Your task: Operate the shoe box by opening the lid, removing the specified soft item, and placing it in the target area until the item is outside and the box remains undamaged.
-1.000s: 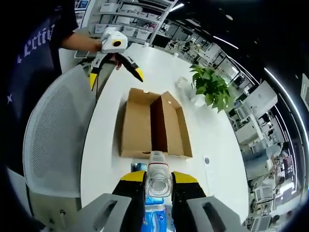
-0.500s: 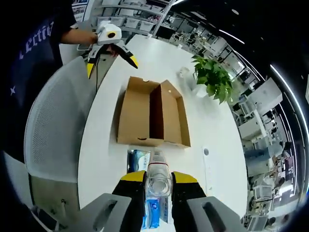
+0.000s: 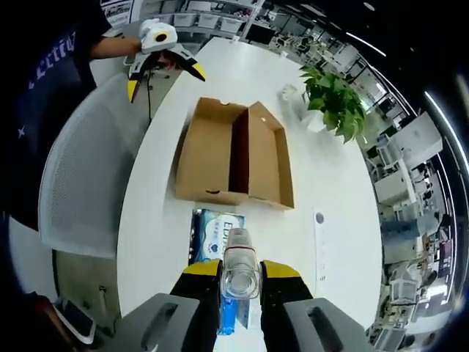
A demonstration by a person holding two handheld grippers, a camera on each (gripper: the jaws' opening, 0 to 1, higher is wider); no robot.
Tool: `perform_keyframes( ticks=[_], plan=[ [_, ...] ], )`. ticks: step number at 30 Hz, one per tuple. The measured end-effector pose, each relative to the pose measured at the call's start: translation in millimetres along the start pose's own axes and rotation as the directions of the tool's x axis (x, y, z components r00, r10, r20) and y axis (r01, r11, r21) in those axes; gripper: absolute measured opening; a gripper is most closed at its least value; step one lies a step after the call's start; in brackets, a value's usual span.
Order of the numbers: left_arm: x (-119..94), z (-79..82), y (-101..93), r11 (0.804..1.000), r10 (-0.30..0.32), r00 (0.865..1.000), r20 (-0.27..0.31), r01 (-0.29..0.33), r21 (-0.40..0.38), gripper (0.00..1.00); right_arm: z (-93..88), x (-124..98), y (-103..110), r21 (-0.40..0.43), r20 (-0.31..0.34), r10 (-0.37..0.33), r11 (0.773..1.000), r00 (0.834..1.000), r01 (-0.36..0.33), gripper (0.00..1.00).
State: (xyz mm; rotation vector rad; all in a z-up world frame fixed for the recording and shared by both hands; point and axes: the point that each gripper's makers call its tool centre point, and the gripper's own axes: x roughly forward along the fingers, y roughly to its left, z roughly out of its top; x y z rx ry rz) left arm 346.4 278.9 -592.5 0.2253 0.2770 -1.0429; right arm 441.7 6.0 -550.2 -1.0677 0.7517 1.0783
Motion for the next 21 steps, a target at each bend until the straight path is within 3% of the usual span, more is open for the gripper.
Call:
perform_keyframes(
  ticks=[13,21],
  plan=[
    [-4.5,-2.4,3.2,1.0,0.022,1.0,-0.005,-0.022,0.0,0.99,-5.7,23.3,-19.0,-0.014,-0.076,0.084,0.996,0.994,-0.085,0.15],
    [-4.8,-5.7,5.0,0.999,0.037,0.999,-0.011,-0.037,-0.015,0.99,-12.2,45.5,-25.9,-0.009,-0.139,0.15,0.988,0.979,-0.153,0.15]
  ],
)
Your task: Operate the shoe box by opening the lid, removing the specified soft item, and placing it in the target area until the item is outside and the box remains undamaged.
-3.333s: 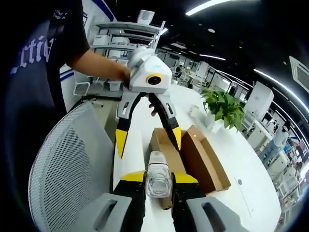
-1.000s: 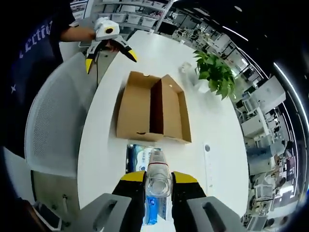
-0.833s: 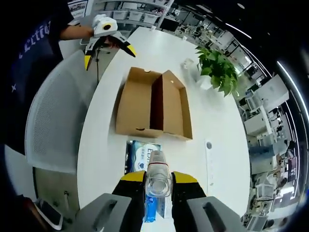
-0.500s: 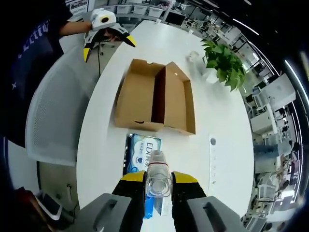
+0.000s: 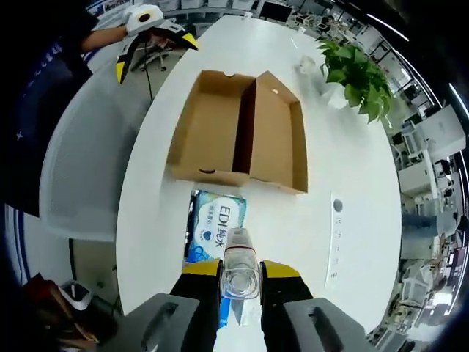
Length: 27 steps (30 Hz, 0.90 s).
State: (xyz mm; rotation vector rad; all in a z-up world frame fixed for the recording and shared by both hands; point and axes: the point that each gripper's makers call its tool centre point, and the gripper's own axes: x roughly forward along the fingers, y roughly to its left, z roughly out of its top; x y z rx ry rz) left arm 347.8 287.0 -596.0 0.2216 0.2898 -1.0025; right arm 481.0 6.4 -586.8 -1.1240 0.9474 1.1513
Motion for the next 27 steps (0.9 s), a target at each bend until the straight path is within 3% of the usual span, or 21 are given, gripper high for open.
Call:
perform_keyframes(
  ticks=[16,27],
  plan=[
    [0.0,-2.5,4.1,1.0,0.011,1.0,-0.015,-0.011,-0.014,0.99,-6.5,31.4,-20.7,0.029,-0.061,0.051,0.998,0.997,-0.05,0.15],
    [-3.8,-13.3,12.5,0.999,0.032,0.999,-0.037,-0.033,-0.022,0.99,-14.1,64.7,-27.8,0.015,-0.145,0.05,0.999,0.988,-0.048,0.15]
  ],
)
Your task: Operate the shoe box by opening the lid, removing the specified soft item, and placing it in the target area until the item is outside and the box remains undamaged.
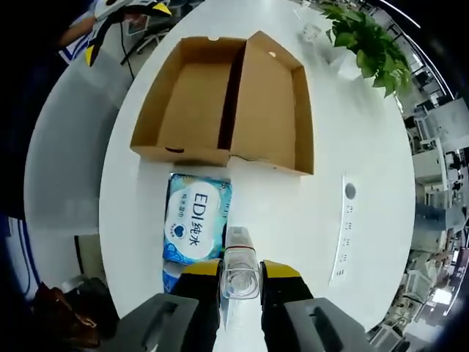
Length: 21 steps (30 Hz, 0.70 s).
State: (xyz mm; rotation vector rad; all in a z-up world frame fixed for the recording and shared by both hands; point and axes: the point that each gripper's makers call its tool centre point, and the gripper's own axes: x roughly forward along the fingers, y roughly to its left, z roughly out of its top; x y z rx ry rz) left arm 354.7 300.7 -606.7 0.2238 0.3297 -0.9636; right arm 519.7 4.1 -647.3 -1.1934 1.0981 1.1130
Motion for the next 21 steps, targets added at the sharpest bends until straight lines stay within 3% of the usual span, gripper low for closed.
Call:
perform_keyframes(
  ticks=[21],
  plan=[
    [-12.2,-6.9,15.9,0.998,0.053,0.999,0.001,-0.053,-0.033,0.99,0.9,50.1,-3.2,0.02,-0.034,0.025,0.999,0.999,-0.025,0.16]
  ],
)
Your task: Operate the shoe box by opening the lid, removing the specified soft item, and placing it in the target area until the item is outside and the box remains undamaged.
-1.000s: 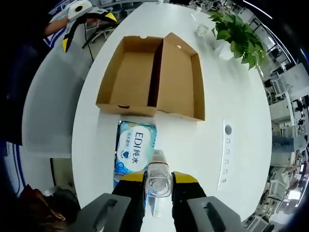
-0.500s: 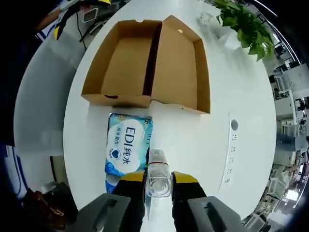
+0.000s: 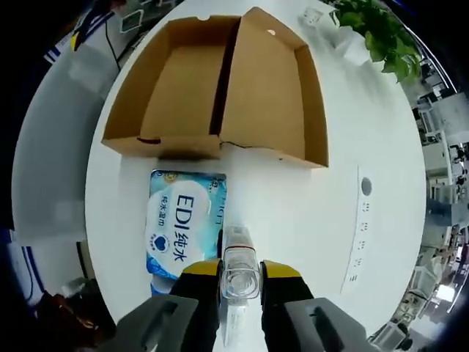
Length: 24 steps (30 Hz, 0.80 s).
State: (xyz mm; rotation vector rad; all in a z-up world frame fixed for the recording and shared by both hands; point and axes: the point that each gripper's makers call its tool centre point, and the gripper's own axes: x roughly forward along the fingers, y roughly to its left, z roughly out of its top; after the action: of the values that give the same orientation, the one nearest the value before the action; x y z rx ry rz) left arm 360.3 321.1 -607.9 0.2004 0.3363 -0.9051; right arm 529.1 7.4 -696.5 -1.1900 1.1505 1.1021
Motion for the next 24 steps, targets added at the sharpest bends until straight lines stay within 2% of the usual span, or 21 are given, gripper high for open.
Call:
perform_keyframes(
  ticks=[10,24],
  plan=[
    [3.0,-4.0,1.1,1.0,0.003,1.0,-0.007,-0.003,-0.01,0.98,3.7,10.7,-3.7,0.004,-0.005,0.003,1.0,1.0,-0.003,0.16],
    [2.7,-9.2,1.6,1.0,0.009,1.0,-0.015,-0.009,-0.018,0.98,8.1,9.2,-7.3,0.0,0.007,-0.009,1.0,1.0,0.009,0.18]
  ],
)
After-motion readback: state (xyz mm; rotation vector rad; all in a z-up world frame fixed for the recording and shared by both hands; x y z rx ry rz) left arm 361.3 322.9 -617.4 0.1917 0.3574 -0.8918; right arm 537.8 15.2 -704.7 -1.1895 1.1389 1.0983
